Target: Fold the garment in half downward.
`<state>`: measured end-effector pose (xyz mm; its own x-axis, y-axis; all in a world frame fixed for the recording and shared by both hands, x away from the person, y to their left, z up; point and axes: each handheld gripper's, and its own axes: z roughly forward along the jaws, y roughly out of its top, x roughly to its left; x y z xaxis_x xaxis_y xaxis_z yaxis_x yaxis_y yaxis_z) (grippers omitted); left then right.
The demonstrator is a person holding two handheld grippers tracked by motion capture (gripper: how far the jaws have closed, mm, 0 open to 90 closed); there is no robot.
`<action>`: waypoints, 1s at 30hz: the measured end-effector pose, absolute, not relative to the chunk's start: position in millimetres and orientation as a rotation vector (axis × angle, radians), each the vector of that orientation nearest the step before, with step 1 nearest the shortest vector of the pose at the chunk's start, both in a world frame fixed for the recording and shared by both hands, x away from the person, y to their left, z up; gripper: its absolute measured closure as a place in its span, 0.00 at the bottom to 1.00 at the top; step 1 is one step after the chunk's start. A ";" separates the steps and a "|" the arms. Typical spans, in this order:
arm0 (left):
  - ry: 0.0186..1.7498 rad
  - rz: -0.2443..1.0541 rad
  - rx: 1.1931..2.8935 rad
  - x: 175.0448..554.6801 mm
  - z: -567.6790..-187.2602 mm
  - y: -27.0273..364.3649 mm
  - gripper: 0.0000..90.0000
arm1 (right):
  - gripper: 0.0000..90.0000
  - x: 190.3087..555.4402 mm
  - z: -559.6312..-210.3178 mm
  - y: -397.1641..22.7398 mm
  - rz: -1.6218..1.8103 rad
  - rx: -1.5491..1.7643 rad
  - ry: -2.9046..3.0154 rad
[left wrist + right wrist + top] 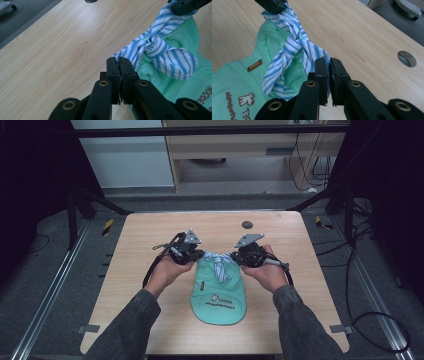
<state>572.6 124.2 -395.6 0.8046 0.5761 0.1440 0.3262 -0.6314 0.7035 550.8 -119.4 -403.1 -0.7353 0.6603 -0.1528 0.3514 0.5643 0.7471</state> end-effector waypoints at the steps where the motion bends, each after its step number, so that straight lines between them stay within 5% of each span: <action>1: 0.662 0.469 2.296 572.9 -395.3 124.2 0.98 | 0.94 551.1 -402.7 -119.8 1.001 0.815 2.378; 30: 0.672 0.552 2.269 583.3 -377.2 128.5 0.97 | 0.94 565.2 -387.9 -109.9 0.989 0.793 2.330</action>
